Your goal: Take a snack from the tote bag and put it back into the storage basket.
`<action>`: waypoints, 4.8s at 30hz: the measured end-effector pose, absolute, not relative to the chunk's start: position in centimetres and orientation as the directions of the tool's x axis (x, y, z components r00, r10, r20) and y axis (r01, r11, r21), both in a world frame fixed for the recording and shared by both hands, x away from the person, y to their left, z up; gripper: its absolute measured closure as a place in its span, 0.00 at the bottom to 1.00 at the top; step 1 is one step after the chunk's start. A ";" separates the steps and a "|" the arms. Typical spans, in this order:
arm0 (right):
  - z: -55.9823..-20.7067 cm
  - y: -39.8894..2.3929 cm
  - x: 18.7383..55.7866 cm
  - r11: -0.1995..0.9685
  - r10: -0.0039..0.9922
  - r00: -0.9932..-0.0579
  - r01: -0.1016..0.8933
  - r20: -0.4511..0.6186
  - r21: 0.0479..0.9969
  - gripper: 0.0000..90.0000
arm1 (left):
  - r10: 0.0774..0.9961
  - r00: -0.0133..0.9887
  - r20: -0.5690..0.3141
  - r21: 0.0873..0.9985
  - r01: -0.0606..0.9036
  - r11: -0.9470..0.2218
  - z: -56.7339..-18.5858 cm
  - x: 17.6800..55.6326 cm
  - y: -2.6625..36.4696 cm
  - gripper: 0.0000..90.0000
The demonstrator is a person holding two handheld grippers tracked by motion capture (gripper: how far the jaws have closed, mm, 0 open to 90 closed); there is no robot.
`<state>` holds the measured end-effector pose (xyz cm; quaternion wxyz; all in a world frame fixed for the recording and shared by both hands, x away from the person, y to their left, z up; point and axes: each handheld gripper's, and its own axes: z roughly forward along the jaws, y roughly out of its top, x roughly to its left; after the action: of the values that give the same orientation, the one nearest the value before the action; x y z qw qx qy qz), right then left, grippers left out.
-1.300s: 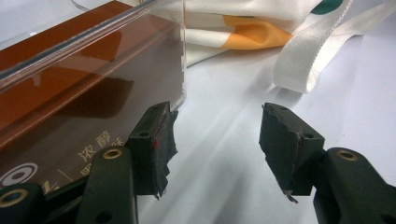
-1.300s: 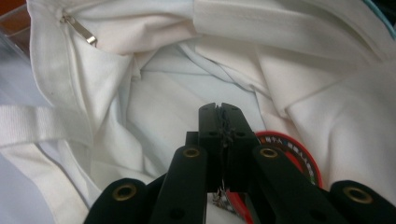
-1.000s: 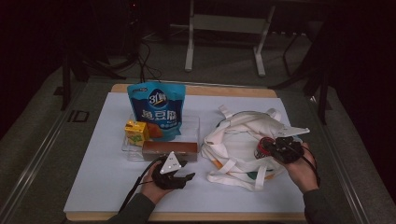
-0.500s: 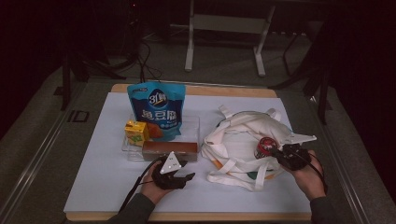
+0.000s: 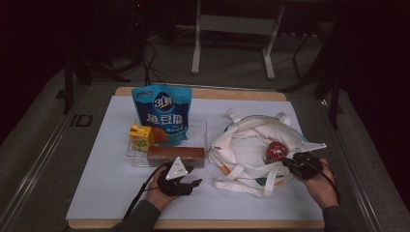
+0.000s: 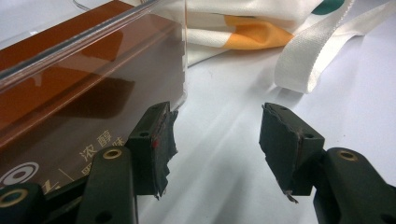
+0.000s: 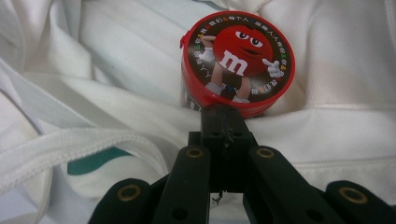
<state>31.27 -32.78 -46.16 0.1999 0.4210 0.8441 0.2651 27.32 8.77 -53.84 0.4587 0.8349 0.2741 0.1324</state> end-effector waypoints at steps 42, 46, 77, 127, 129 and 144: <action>-45.2 -31.5 36.1 0.434 0.843 -0.537 0.633 -0.040 0.641 0.35 | 0.581 0.813 -0.036 0.837 0.342 -0.427 -53.8 27.4 8.8 0.48; -45.5 -31.4 36.6 0.447 0.840 -0.541 0.648 -0.040 0.617 0.31 | 0.581 0.813 -0.037 0.837 0.344 -0.427 -53.8 27.4 8.8 0.48; -48.4 -30.2 38.2 0.437 0.864 -0.502 0.715 -0.034 0.546 0.28 | 0.583 0.811 -0.042 0.835 0.349 -0.426 -53.9 27.5 8.8 0.48; -43.7 -27.1 37.0 0.503 0.818 -0.569 0.637 -0.083 0.584 0.28 | 0.585 0.810 -0.036 0.832 0.349 -0.431 -53.9 27.5 8.7 0.48; -43.5 -27.0 36.9 0.504 0.817 -0.570 0.638 -0.083 0.583 0.28 | 0.585 0.810 -0.037 0.832 0.349 -0.431 -53.9 27.5 8.7 0.48; -42.7 -24.9 36.9 0.537 0.788 -0.610 0.607 -0.089 0.586 0.28 | 0.584 0.811 -0.034 0.832 0.347 -0.434 -53.9 27.4 8.7 0.48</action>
<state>36.86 -24.93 -42.68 0.1743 0.4059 0.8590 0.2588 27.42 8.66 -53.87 0.4535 0.8366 0.2782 0.1307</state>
